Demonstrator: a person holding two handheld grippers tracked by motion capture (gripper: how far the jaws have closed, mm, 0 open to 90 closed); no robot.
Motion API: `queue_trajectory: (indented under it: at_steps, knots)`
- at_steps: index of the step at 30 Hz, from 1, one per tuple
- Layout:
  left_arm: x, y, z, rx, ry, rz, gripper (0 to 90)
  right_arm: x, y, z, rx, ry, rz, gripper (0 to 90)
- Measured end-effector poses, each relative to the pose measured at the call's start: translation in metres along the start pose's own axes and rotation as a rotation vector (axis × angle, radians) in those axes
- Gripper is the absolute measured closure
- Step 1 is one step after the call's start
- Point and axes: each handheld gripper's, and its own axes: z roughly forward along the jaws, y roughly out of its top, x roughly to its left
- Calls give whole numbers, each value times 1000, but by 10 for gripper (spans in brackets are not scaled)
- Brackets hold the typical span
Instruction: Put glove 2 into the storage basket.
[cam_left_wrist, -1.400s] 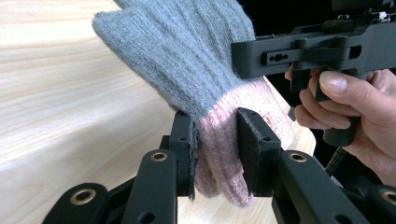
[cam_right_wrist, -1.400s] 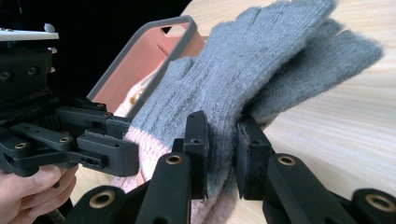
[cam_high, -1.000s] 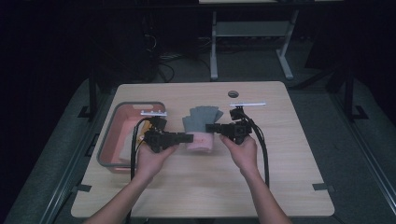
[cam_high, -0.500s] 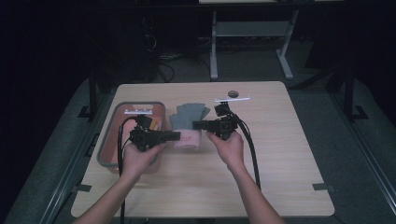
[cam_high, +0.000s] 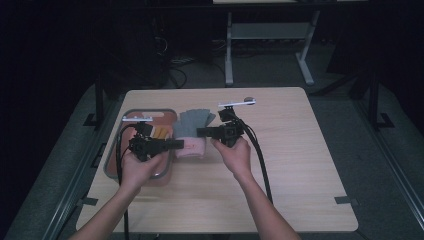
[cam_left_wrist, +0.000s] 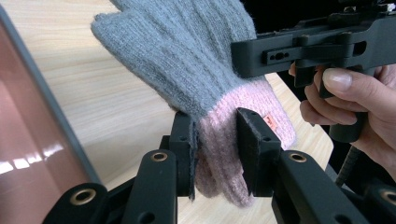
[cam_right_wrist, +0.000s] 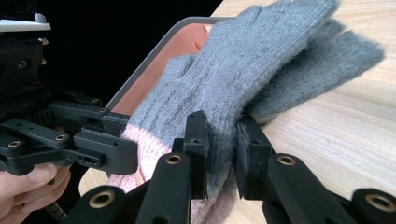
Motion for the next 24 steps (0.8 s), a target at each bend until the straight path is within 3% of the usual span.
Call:
queue_trajectory:
  at_steps: [24]
  knots:
    - [22, -4, -30, -24, 30, -32, 686, 25, 15, 33, 28, 11, -46, 766]
